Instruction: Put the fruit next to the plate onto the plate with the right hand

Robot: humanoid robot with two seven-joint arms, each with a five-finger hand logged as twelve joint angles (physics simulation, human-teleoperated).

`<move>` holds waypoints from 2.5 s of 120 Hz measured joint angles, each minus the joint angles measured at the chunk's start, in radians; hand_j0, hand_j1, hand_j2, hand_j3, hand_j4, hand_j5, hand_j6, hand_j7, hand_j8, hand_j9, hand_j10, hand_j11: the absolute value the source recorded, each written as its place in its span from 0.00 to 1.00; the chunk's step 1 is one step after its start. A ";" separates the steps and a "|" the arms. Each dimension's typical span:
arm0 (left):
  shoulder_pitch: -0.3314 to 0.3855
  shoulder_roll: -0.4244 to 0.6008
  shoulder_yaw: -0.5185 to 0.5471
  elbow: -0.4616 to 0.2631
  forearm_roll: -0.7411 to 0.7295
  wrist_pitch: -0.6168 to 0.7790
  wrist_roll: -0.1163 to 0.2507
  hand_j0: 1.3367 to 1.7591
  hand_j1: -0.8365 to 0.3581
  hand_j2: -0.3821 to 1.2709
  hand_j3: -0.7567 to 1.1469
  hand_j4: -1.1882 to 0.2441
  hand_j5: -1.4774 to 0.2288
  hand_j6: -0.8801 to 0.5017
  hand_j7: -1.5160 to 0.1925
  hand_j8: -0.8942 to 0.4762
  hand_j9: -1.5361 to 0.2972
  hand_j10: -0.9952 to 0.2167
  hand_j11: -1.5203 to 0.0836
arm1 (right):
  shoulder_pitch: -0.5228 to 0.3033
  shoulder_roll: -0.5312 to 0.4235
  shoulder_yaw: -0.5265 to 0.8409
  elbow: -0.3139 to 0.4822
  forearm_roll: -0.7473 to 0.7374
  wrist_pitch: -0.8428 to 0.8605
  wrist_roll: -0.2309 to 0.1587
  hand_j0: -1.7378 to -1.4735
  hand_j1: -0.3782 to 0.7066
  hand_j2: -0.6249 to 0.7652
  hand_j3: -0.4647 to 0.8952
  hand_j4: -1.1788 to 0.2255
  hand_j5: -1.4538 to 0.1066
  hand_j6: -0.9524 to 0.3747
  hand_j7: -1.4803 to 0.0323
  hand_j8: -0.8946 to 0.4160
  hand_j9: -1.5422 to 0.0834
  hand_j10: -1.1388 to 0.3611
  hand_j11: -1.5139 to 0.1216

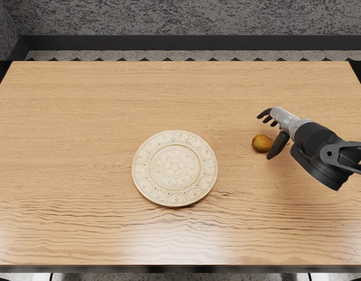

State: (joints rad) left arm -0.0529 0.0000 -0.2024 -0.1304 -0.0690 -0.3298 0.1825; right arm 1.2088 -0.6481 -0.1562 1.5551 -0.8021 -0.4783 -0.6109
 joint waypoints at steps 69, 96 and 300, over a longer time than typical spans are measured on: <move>-0.001 0.000 0.000 0.000 0.000 0.000 0.000 0.76 0.98 0.23 0.40 0.82 0.86 0.63 0.88 0.64 0.83 0.81 0.94 | -0.021 0.040 0.001 -0.027 -0.014 -0.008 0.000 0.30 0.44 0.40 0.34 0.57 0.62 0.43 0.66 0.40 0.65 0.51 0.63; -0.001 0.000 0.000 0.000 0.000 0.000 0.000 0.76 0.98 0.23 0.40 0.82 0.86 0.63 0.88 0.64 0.83 0.81 0.94 | -0.027 0.046 0.001 -0.038 -0.015 -0.008 0.000 0.30 0.45 0.40 0.34 0.57 0.61 0.43 0.65 0.39 0.64 0.50 0.62; -0.001 0.000 0.001 0.000 0.000 0.000 0.000 0.76 0.98 0.23 0.40 0.82 0.86 0.63 0.88 0.64 0.83 0.81 0.94 | -0.051 0.081 0.032 -0.054 -0.038 -0.023 -0.001 0.32 0.56 0.63 0.34 0.32 0.32 0.29 0.35 0.31 0.36 0.40 0.33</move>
State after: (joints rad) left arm -0.0537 0.0000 -0.2011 -0.1304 -0.0690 -0.3298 0.1825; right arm 1.1582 -0.5674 -0.1247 1.5009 -0.8402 -0.5009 -0.6117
